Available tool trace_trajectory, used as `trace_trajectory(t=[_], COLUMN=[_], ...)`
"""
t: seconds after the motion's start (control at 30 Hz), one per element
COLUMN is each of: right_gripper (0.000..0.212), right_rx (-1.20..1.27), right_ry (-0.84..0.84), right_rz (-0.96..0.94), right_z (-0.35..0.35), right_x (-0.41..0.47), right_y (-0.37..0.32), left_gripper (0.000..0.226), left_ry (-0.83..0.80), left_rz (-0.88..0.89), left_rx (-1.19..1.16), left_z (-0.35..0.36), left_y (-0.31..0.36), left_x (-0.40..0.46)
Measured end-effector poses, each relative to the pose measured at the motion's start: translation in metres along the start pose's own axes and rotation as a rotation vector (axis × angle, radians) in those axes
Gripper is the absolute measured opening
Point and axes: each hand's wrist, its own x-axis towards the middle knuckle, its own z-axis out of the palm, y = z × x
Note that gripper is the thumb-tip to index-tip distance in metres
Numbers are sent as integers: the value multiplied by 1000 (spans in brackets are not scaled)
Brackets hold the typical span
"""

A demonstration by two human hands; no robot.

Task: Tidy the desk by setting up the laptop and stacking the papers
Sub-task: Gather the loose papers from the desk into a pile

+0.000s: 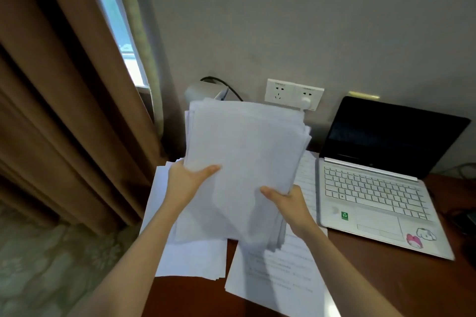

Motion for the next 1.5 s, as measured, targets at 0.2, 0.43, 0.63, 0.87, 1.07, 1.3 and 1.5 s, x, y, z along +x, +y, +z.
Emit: trace_trajectory(t=[0.2,0.43,0.63,0.87,1.07,1.3,1.5], right_gripper=[34,22,19,35,47,31,75], right_rx=[-71,-137,-474,-378,-271,-642,-1620], right_ry=[-61,-12,79,117,152,-99,-202], right_rz=[44,267,253,319,414,417,-167], right_z=[47,104,119,126,121,84,48], right_x=[8,10,22,16,16,21,79], right_y=[16,60,61,68,71,66,49], left_gripper=[32,29,25,38,40,37,36], left_ry=[-1,58,-43,63,-216,-307,-257], left_rz=[-176,-388,-446,-437,-643,-598,-584], left_rx=[28,80,163,82,-65,24,-2], left_z=[-48,-83,-89,-88,-93,-94,-94], left_y=[-35,-88,-105,-122,-122,-135,-138], left_x=[13,27,45,43,41,5,-8])
